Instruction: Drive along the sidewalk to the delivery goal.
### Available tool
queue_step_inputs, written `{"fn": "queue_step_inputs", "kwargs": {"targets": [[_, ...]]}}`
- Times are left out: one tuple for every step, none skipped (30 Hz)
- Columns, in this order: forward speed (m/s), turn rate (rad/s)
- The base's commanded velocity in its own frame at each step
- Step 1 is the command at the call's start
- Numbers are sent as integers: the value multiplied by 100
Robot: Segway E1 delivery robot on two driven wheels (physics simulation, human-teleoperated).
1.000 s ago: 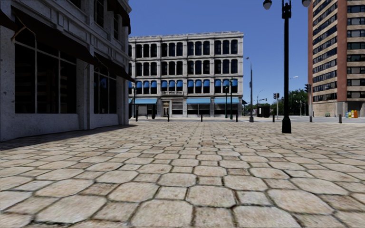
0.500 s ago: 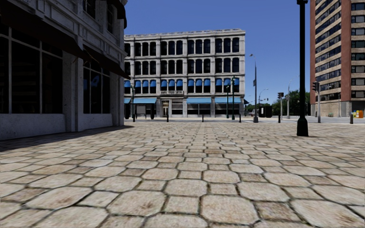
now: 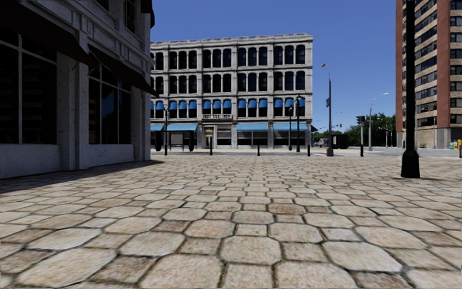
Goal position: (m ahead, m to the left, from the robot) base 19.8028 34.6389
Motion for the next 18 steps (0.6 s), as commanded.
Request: {"fn": "queue_step_inputs", "kwargs": {"targets": [[200, 0], [200, 0], [200, 0], [200, 0], [200, 0], [200, 0], [200, 0], [200, 0], [200, 0], [200, 0], [200, 0], [200, 0], [200, 0], [200, 0], [200, 0], [200, 0], [200, 0], [200, 0]]}}
